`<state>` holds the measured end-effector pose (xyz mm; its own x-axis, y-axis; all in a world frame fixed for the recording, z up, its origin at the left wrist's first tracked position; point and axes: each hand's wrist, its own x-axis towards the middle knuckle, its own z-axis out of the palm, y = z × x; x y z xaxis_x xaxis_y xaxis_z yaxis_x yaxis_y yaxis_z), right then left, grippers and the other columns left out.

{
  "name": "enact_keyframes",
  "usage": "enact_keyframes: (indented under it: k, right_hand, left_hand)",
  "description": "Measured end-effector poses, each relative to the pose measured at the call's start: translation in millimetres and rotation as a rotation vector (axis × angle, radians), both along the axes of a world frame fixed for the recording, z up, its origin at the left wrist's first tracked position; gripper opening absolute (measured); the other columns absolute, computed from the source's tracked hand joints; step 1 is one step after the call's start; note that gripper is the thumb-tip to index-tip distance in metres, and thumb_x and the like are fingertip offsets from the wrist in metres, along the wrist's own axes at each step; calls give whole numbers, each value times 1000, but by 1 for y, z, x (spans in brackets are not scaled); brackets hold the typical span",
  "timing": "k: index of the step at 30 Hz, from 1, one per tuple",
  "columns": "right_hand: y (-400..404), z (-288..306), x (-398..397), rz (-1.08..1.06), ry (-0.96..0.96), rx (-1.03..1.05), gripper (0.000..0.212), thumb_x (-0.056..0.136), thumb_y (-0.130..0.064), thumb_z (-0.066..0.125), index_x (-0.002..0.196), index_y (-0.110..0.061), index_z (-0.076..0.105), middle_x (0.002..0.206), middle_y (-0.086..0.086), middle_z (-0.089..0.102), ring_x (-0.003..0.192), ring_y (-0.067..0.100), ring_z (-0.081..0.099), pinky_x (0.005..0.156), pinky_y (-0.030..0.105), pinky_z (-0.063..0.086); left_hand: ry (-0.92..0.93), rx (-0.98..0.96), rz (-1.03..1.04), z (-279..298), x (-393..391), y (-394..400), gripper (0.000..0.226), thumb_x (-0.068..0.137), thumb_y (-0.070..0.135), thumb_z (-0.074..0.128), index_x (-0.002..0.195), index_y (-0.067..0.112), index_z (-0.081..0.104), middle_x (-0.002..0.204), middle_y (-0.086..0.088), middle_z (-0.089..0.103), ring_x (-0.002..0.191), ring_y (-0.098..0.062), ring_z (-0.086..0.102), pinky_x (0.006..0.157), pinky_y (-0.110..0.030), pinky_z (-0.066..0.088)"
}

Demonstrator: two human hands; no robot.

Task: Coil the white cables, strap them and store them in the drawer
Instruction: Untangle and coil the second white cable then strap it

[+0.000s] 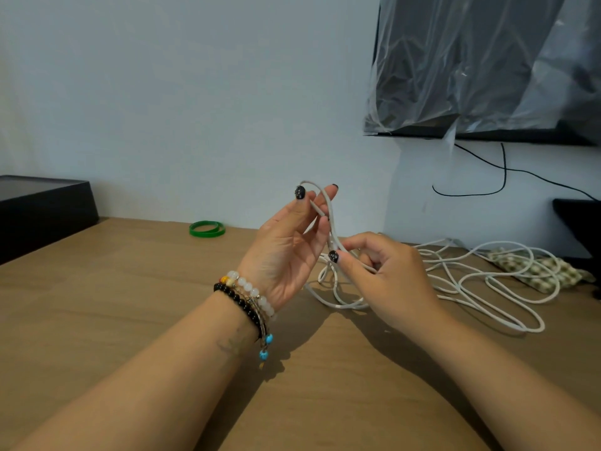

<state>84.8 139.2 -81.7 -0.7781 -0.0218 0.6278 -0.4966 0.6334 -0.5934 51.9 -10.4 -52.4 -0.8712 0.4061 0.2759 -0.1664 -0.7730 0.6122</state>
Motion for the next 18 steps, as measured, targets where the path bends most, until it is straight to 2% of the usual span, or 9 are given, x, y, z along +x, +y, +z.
enact_keyframes:
  k: [2,4,7,12,16,18]
  right_hand:
    - [1,0,-1,-14,0,28,6,92,-28,63,89,-34,64,47,-11,48,44,7,43,44,14,32]
    - [2,1,-2,-9,-7,58,6,92,-27,62,94,-31,66,47,-13,49,45,7,44,44,14,32]
    - [2,1,0,42,-32,85,10,92,-23,62,98,-27,70,45,-14,47,44,7,42,45,13,31]
    - [5,1,0,80,-94,97,9,90,-19,65,90,-26,71,44,-13,47,44,6,40,47,15,29]
    - [3,1,2,127,-178,100,11,91,-18,64,90,-24,73,66,-9,67,57,8,56,54,17,43]
    - [2,0,2,129,-178,101,13,91,-18,63,89,-26,73,62,-15,63,56,5,54,53,14,42]
  left_hand:
    - [-28,14,-11,-1,-2,0,12,82,15,61,85,5,66,117,-12,70,81,-9,65,71,-17,55]
    - [-42,4,-2,-3,-4,0,19,83,17,61,98,5,57,118,-12,69,84,-9,62,68,-17,54]
    - [-2,-122,60,-6,-6,1,26,82,23,63,102,8,61,121,-9,68,89,-9,60,75,-22,54]
    - [39,-330,86,-9,-7,4,55,83,36,60,123,-2,59,101,-6,68,94,-15,62,86,-29,54]
    - [156,-481,108,-15,-6,8,47,94,42,46,113,4,65,85,0,57,80,-12,55,75,-26,50]
    - [165,-455,172,-17,-6,10,36,95,37,47,101,6,65,82,-1,58,76,-12,55,65,-23,50]
